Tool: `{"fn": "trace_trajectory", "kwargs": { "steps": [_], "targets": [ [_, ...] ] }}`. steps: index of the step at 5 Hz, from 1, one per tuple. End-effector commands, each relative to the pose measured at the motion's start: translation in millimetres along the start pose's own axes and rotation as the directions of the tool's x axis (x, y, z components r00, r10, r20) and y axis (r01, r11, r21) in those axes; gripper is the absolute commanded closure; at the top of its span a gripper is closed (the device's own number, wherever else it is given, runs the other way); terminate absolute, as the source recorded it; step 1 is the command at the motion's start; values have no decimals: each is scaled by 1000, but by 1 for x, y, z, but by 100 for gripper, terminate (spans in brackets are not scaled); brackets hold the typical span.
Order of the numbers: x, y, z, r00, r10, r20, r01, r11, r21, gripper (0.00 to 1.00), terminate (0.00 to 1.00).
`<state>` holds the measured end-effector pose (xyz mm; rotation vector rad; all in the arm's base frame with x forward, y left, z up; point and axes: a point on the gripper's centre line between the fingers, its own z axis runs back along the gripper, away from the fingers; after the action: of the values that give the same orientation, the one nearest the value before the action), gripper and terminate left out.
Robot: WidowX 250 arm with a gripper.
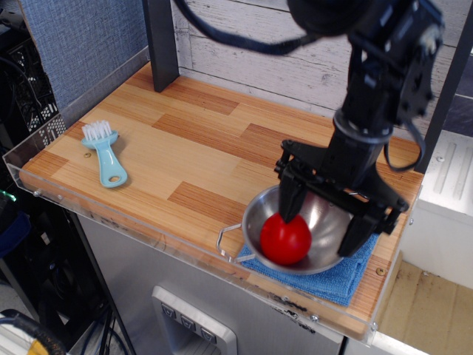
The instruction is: Move the red ball next to the blue brush
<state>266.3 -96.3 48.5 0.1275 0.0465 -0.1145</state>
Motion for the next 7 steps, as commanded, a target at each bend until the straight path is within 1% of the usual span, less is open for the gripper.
{"fn": "trace_trajectory", "kwargs": {
  "steps": [1,2,3,4,5,6,7],
  "targets": [
    [2,18,-5,1000,-4,9,4,1000,10,0,0],
    [4,25,-14,1000,-4,-14,4,1000,29,0,0],
    [4,31,-18,1000,-3,-22,4,1000,29,0,0],
    [4,32,-18,1000,-11,-21,12,999,30,100,0],
    [4,33,-9,1000,-29,-11,29,999,17,100,0],
    [4,41,19,998,-53,43,55,998,-40,100,0],
    [7,91,55,992,17,126,-3,994,-113,100,0]
  ]
}}
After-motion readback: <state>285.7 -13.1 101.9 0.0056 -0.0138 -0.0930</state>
